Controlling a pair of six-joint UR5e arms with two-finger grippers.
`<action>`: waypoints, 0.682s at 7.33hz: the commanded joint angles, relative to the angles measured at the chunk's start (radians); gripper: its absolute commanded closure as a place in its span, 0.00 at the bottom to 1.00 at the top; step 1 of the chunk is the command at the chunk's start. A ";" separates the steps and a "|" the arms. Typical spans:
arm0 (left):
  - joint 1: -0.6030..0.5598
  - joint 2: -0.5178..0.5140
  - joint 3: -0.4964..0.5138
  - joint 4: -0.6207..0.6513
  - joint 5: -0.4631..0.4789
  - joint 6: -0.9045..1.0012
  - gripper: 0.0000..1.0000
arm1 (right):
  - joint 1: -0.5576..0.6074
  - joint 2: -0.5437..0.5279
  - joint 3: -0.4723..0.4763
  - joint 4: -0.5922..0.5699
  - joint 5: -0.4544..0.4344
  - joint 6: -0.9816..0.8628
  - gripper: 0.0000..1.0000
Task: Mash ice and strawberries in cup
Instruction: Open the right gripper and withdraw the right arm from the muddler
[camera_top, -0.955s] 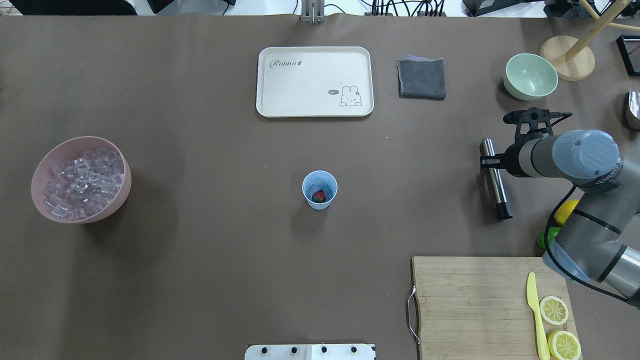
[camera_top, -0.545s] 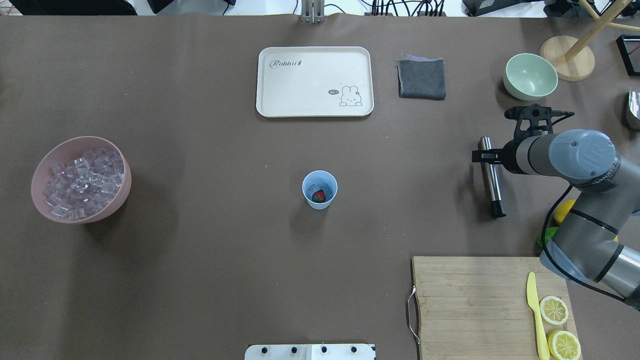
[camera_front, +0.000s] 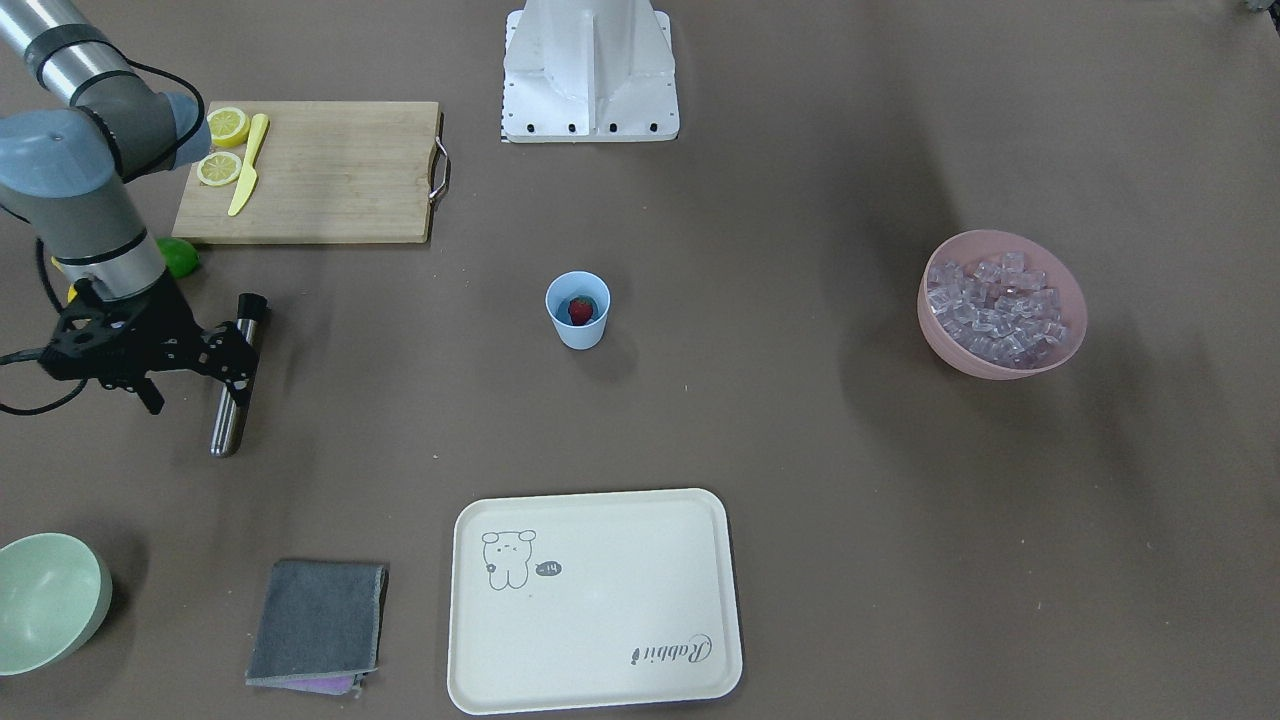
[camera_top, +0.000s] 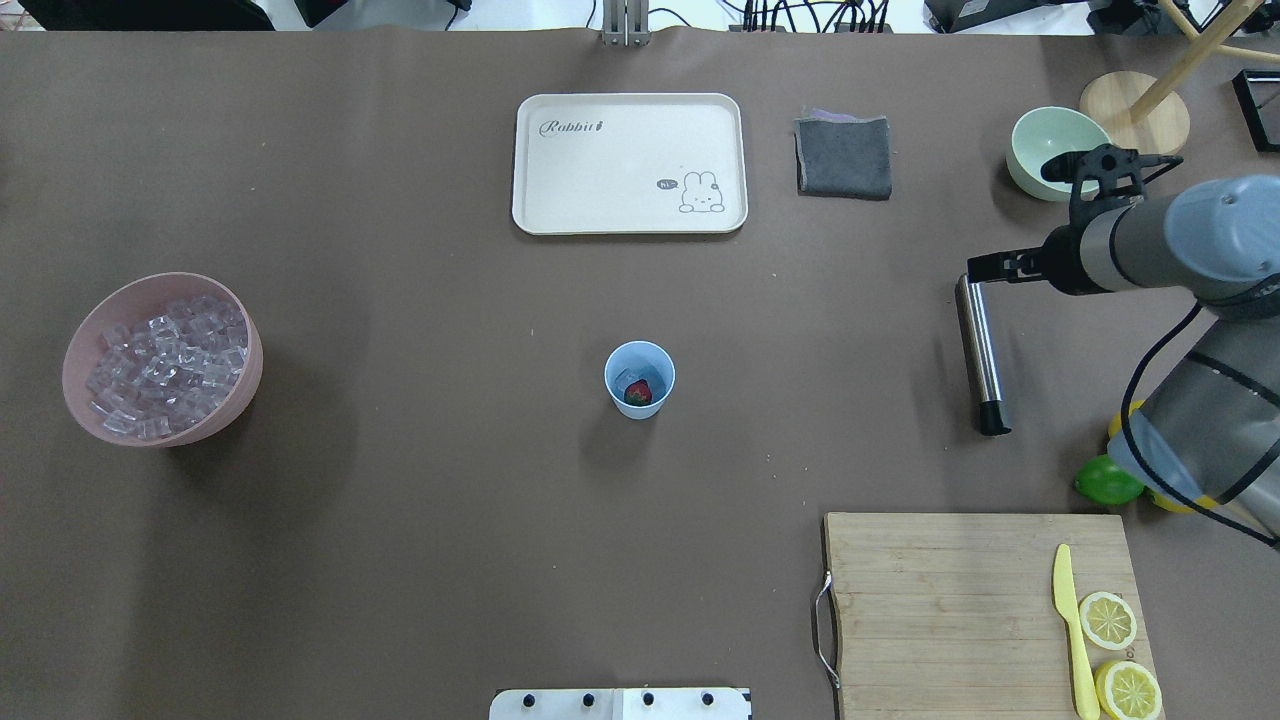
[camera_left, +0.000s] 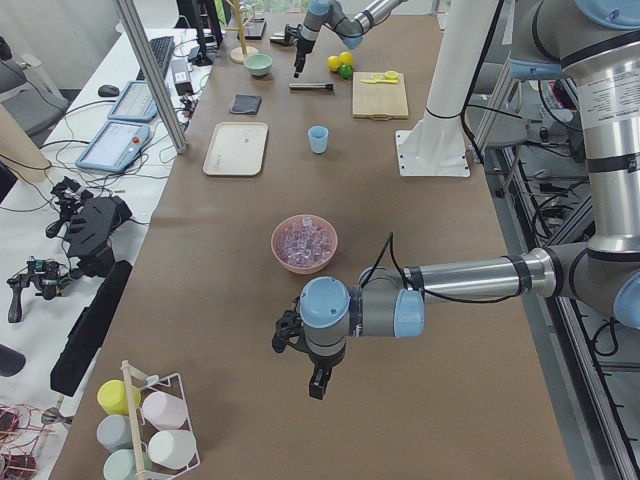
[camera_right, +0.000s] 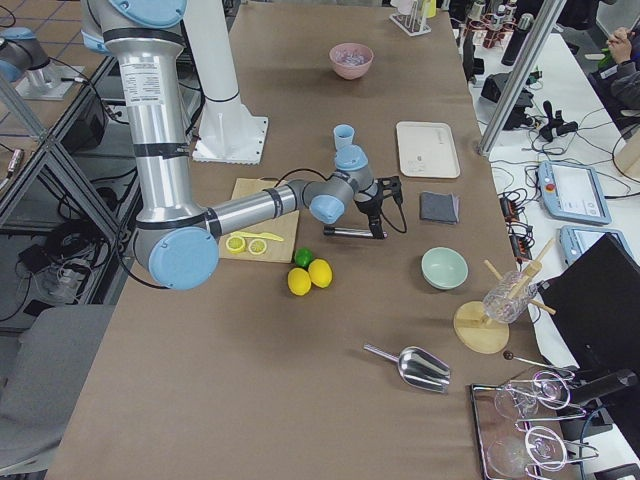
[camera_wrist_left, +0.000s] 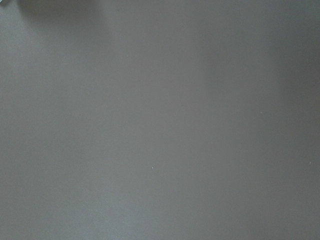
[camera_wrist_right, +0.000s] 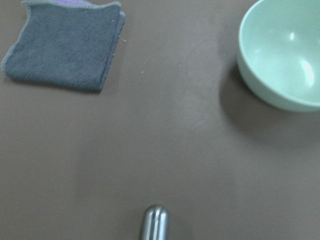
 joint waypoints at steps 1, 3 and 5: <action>0.000 0.000 -0.002 0.003 0.000 0.000 0.02 | 0.245 0.012 -0.001 -0.164 0.197 -0.334 0.00; 0.000 -0.001 0.001 0.005 0.006 -0.002 0.02 | 0.423 0.018 0.002 -0.392 0.282 -0.642 0.00; 0.000 -0.001 0.001 0.005 0.007 -0.003 0.02 | 0.562 0.015 -0.001 -0.639 0.293 -0.949 0.00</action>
